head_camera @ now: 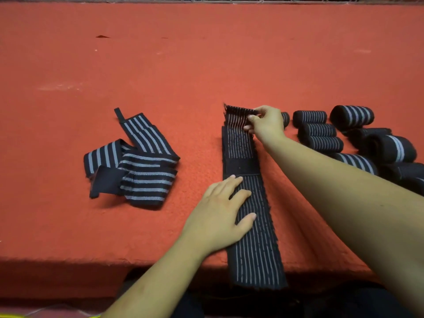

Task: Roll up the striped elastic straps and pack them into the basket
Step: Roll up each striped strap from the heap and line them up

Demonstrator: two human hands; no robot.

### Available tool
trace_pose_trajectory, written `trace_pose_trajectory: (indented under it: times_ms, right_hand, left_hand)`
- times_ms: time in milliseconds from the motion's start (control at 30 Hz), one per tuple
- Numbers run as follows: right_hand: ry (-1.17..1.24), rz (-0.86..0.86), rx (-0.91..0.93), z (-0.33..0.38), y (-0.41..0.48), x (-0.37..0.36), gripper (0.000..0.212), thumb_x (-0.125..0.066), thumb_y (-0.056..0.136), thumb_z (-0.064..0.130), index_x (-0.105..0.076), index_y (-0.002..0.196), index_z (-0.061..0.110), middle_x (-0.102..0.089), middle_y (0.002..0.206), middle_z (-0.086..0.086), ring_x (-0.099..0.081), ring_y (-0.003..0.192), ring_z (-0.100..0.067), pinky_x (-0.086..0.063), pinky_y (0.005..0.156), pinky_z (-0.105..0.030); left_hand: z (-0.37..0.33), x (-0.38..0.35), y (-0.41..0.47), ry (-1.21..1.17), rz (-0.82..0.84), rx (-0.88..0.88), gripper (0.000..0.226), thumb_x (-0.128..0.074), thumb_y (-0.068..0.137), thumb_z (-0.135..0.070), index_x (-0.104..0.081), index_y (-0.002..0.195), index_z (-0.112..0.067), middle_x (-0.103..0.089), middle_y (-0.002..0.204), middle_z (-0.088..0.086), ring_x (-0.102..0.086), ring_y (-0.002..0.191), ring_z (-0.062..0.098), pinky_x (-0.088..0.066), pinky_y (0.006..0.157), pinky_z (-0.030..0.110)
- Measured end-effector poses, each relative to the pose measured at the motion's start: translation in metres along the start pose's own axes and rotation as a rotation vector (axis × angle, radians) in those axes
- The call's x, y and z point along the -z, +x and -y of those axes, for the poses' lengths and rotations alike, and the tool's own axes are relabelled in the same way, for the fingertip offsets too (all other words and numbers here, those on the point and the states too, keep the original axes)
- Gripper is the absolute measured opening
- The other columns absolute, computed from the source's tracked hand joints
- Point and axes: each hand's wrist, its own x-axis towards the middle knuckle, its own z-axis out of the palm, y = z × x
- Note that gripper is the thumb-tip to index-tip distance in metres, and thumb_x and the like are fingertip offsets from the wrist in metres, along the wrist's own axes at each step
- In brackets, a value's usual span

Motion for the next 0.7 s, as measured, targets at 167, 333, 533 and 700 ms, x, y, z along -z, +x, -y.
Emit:
trace_pose_trajectory:
  times_ms: [167, 333, 533, 700]
  right_hand:
    - [-0.216, -0.068, -0.067, -0.019, 0.02, -0.015, 0.007, -0.066, 0.093, 0.014, -0.066, 0.094, 0.007, -0.069, 0.087, -0.013, -0.07, 0.057, -0.01, -0.049, 0.056, -0.017]
    - [-0.427, -0.114, -0.122, -0.018, 0.023, -0.029, 0.019, -0.059, 0.091, 0.007, -0.066, 0.107, 0.0, -0.067, 0.114, -0.02, -0.064, 0.108, -0.037, -0.043, 0.076, -0.029]
    - [-0.253, -0.112, -0.188, -0.007, 0.025, -0.031, 0.008, -0.064, 0.09, 0.009, -0.067, 0.097, 0.009, -0.068, 0.11, -0.013, -0.064, 0.096, -0.03, -0.043, 0.075, -0.026]
    - [0.093, -0.075, -0.105, -0.005, 0.013, -0.021, 0.022, -0.073, 0.085, 0.013, -0.056, 0.077, 0.023, -0.063, 0.082, -0.002, -0.062, 0.078, -0.021, -0.052, 0.075, -0.034]
  left_hand:
    - [0.001, -0.002, 0.003, 0.013, -0.003, 0.008, 0.053, -0.047, 0.091, -0.053, -0.058, 0.132, -0.021, -0.045, 0.152, 0.005, -0.035, 0.145, 0.02, -0.029, 0.118, 0.039]
    - [0.001, -0.003, 0.004, 0.017, -0.018, 0.012, 0.051, -0.048, 0.091, -0.052, -0.057, 0.131, -0.022, -0.045, 0.151, 0.004, -0.036, 0.143, 0.019, -0.03, 0.117, 0.039]
    - [0.002, -0.004, 0.005, -0.006, -0.022, 0.016, 0.051, -0.047, 0.091, -0.054, -0.057, 0.131, -0.024, -0.045, 0.15, 0.0, -0.036, 0.143, 0.017, -0.028, 0.117, 0.038]
    - [0.005, -0.001, 0.008, -0.072, 0.027, 0.053, 0.053, -0.044, 0.087, -0.061, -0.055, 0.13, -0.032, -0.042, 0.149, -0.009, -0.032, 0.143, 0.01, -0.022, 0.115, 0.03]
